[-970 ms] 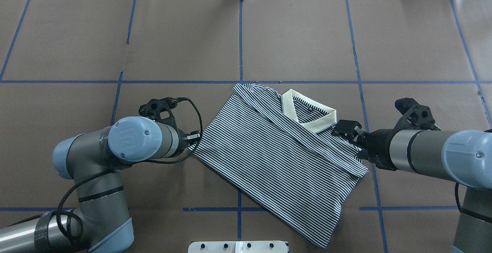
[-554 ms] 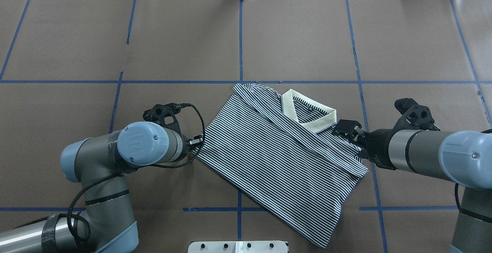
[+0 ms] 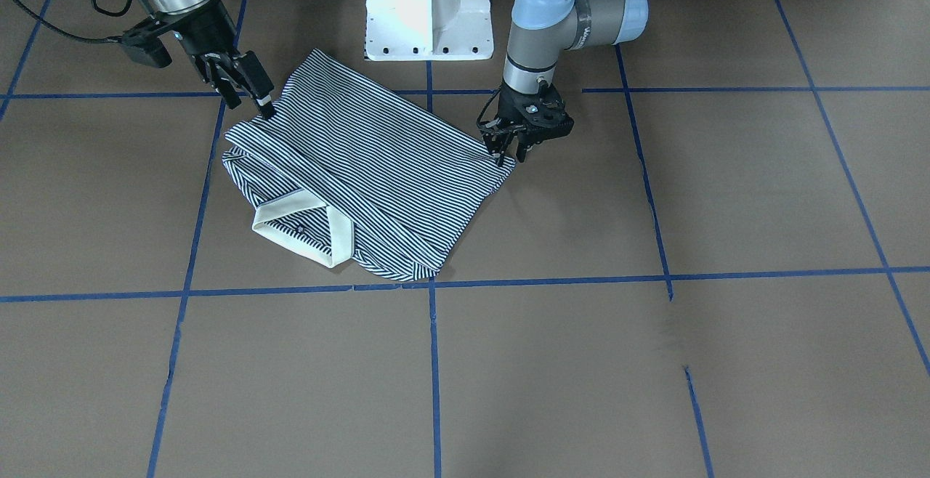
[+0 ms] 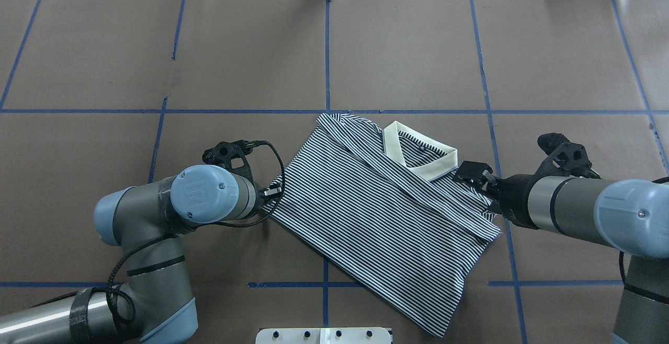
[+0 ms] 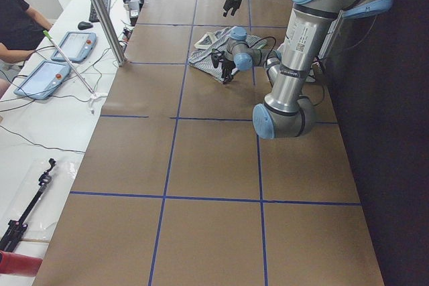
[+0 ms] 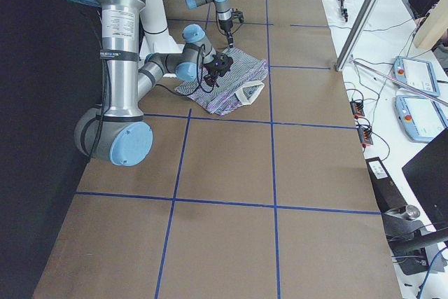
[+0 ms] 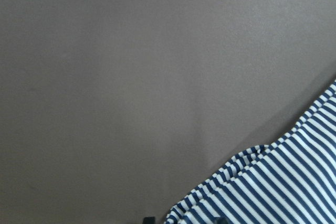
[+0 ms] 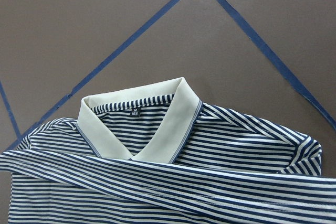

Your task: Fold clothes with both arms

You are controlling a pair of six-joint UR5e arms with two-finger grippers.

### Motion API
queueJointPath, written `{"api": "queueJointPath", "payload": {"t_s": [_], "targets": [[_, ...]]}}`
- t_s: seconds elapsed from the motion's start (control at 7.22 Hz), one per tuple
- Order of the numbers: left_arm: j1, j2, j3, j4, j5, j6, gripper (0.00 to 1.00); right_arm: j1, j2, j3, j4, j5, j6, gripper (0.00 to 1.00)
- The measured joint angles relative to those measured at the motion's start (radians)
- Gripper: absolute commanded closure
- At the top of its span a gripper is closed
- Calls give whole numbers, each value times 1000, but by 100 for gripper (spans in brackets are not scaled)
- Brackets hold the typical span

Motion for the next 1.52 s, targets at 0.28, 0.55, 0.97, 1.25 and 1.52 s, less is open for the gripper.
{"api": "queueJointPath", "payload": {"t_s": [0.28,0.55,0.97,1.25,1.52], "targets": [[-1,0,12,-7,1,-3,100,-1,0,-1,0,-2,0,0],[-37,1,5,-3,2,18,100,-2,1,-1,0,-2,0,0],[-192,-22,74,-45,1,208,100,-3,16,-2,0,-2,1,0],[-314,-157,327,-215,-2,295,100,-1,35,0,0,-2,1,0],[-391,-322,628,-383,-6,343,74,0,62,1,0,-1,1,0]]}}
